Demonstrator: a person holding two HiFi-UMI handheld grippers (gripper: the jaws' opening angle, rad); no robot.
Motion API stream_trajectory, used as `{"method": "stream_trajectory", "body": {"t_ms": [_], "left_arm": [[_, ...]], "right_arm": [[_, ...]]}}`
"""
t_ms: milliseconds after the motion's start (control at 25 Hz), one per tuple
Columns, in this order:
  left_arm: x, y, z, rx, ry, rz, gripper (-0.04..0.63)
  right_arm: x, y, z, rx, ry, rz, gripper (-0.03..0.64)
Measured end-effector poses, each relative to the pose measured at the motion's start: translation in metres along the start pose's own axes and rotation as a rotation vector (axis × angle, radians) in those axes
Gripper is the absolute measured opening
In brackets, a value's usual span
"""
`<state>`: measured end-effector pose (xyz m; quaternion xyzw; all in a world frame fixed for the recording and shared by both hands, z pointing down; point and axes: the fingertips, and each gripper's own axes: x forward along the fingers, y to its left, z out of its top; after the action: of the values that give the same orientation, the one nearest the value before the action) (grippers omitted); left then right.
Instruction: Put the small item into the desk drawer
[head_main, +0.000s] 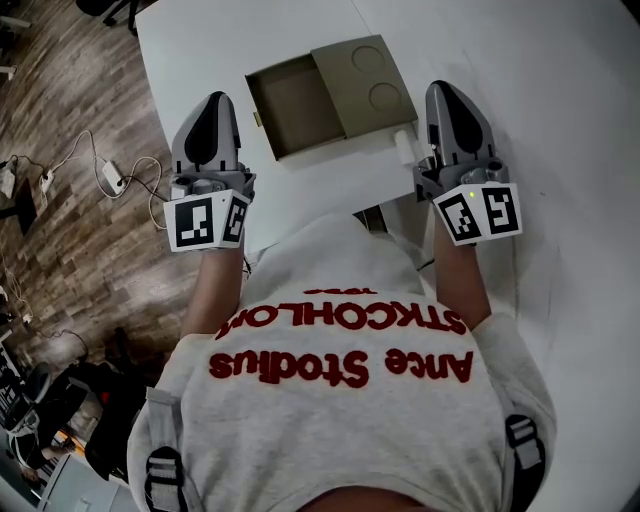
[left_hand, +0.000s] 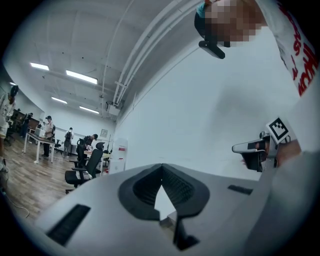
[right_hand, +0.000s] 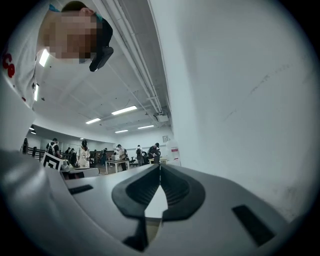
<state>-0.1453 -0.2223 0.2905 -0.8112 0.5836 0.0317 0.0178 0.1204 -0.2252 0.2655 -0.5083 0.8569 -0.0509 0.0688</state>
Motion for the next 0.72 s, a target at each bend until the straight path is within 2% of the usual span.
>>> {"method": "stream_trajectory", "body": {"t_ms": [280,560,720], "left_arm": [[0.007,-0.022,-0.029,-0.052,0.024,-0.069,0.008],[0.014,-0.046,-0.074,-0.074,0.112,-0.131,0.008],[0.016,-0.053,-0.097,-0.080,0.158,-0.139,0.008]], "right_arm": [[-0.008,-0.021,-0.052,0.027,0.158,-0.056,0.020],[-0.024,-0.043,-0.136,0.031,0.359,-0.139,0.063],[-0.036,-0.053,-0.189,0.051,0.478,-0.164,0.089]]}}
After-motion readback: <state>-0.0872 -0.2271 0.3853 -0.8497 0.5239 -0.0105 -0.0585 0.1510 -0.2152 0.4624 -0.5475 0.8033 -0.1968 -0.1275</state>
